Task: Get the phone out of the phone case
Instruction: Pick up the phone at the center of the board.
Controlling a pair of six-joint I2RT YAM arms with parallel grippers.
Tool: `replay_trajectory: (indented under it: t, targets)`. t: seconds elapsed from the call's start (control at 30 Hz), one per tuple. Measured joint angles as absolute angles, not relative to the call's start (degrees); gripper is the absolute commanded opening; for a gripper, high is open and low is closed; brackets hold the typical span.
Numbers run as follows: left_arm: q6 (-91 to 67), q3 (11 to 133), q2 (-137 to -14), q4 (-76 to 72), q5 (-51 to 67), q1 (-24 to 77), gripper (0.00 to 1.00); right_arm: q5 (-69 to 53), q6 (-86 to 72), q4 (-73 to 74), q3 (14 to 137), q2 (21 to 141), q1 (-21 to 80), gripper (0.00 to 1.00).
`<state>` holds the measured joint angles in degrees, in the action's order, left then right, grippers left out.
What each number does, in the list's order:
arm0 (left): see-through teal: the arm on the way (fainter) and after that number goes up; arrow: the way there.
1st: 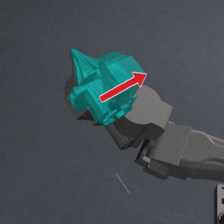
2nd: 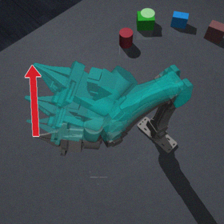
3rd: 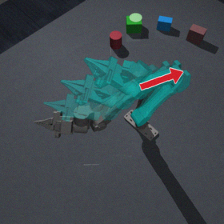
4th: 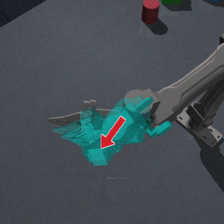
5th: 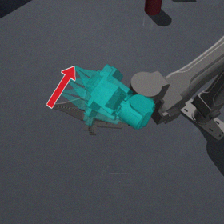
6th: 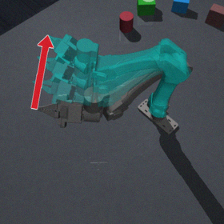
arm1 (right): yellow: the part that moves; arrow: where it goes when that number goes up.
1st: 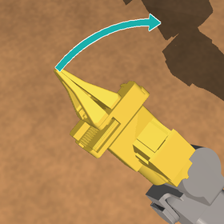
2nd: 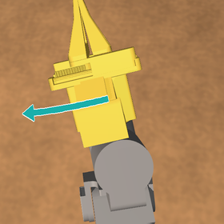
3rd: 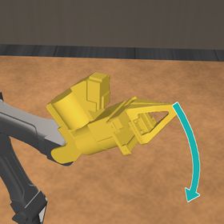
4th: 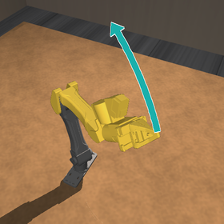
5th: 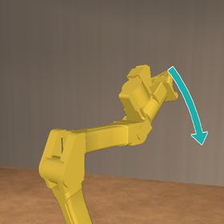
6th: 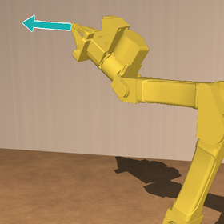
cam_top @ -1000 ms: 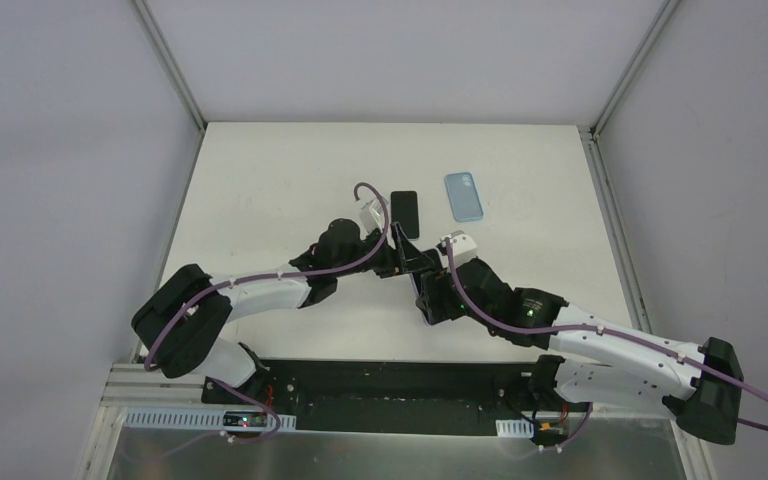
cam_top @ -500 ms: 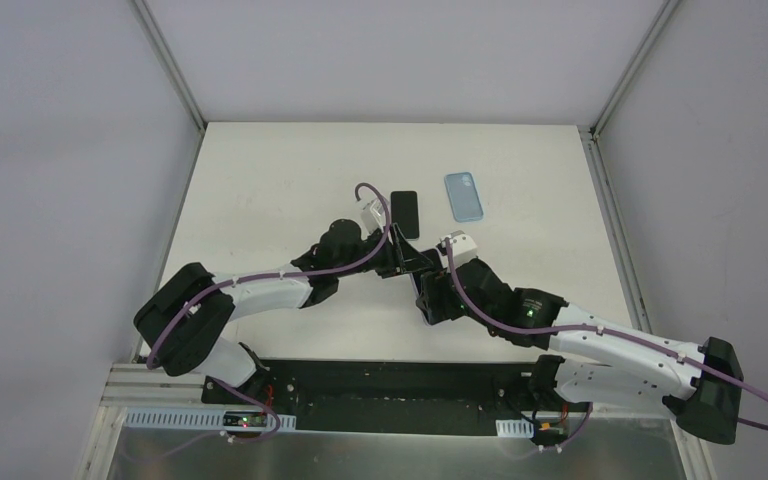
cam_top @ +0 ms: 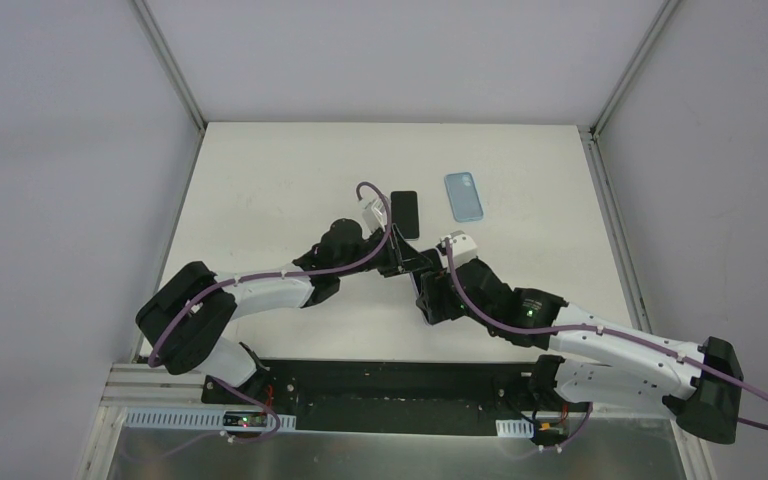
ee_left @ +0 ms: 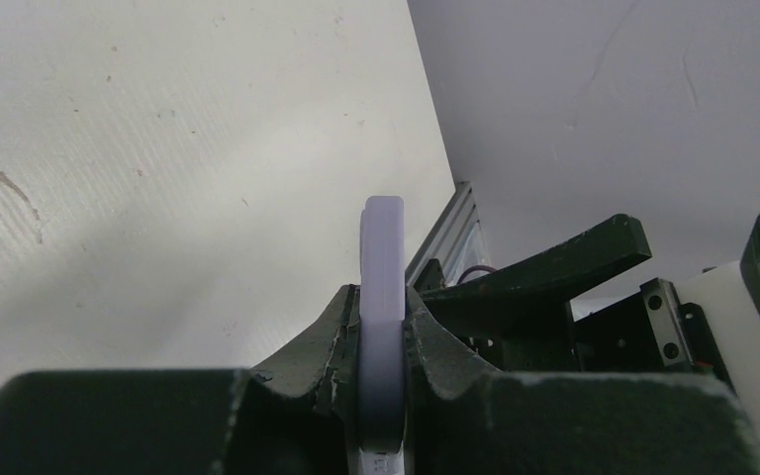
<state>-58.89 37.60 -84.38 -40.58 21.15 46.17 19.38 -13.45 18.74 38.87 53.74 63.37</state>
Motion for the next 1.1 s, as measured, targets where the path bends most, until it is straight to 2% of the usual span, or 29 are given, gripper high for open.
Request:
replay_trajectory:
  t: [0.03, 0.1, 0.13, 0.2, 0.27, 0.57, 0.73, 0.87, 1.1]
  targets:
    - [-58.7, 37.6, -84.4, -40.8, 21.2, 46.2, 0.00, 19.5, -13.5, 18.7, 38.9, 53.8, 63.4, 0.25]
    - [-58.9, 37.6, -84.4, -40.9, 21.2, 46.2, 0.00, 19.7, -13.5, 18.7, 38.9, 53.8, 63.4, 0.57]
    - [-58.9, 37.6, -84.4, -40.9, 21.2, 46.2, 0.00, 19.7, -13.5, 18.7, 38.9, 53.9, 63.4, 0.68]
    - [-58.9, 37.6, -84.4, -40.8, 21.2, 46.2, 0.00, 19.7, -13.5, 18.7, 39.0, 54.1, 63.4, 0.86]
    - [-59.0, 37.6, -84.4, -40.8, 21.2, 46.2, 0.00, 19.8, -13.6, 18.7, 39.0, 54.1, 63.5, 0.98]
    - [-59.2, 37.2, -82.8, -38.8, 19.8, 44.5, 0.00, 21.1, -15.4, 19.7, 41.8, 50.5, 63.6, 0.99]
    - [-59.8, 34.4, -75.1, -38.0, 16.1, 39.7, 0.00, 22.6, -18.7, 18.4, 41.8, 45.6, 63.6, 0.99]
    - [-59.9, 31.3, -66.1, -38.1, 10.0, 38.2, 0.00, 22.9, -23.6, 11.3, 36.4, 39.8, 62.6, 0.99]
    - [-60.0, 29.4, -56.2, -38.2, 5.2, 38.2, 0.00, 11.0, -34.6, 1.6, 31.5, 36.8, 52.3, 0.99]
